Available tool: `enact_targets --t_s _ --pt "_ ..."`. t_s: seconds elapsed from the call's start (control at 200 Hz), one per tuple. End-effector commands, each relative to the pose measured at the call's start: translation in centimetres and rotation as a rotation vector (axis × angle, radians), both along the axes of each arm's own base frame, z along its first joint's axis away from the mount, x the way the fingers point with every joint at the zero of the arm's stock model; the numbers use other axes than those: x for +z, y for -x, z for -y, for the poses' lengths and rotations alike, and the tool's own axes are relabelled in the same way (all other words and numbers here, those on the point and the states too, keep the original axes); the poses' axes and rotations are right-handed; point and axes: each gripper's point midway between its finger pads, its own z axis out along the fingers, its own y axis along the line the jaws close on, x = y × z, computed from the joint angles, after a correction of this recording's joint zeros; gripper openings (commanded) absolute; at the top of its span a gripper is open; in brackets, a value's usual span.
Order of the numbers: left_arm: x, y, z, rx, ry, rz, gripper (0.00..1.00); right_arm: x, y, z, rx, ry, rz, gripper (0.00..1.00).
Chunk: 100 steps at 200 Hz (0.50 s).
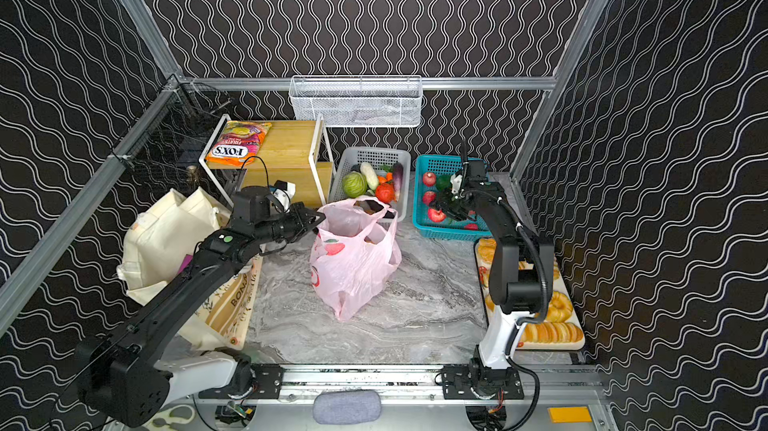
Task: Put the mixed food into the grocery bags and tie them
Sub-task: 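Lower right gripper into the teal basket and grasp a red apple, then carry the red apple into the pink bag held by left gripper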
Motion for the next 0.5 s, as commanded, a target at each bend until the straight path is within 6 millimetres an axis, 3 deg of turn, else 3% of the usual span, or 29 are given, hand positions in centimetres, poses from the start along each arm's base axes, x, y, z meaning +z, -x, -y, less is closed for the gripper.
enact_targets --t_s 0.0,0.11,0.4,0.496 --pt "0.2 -0.2 0.2 -0.013 0.006 0.016 0.00 4.0 1.1 -2.1 0.074 -0.125 0.113 0.54" --pt "0.1 -0.3 0.2 -0.013 0.005 0.019 0.00 6.7 3.8 -4.4 0.162 -0.270 0.169 0.53" --pt "-0.2 -0.6 0.3 -0.013 0.003 0.013 0.00 9.4 12.2 -8.9 0.391 -0.378 0.224 0.51" --pt "-0.4 -0.7 0.4 -0.019 0.004 0.007 0.00 11.5 15.5 -11.0 0.533 -0.453 0.280 0.51"
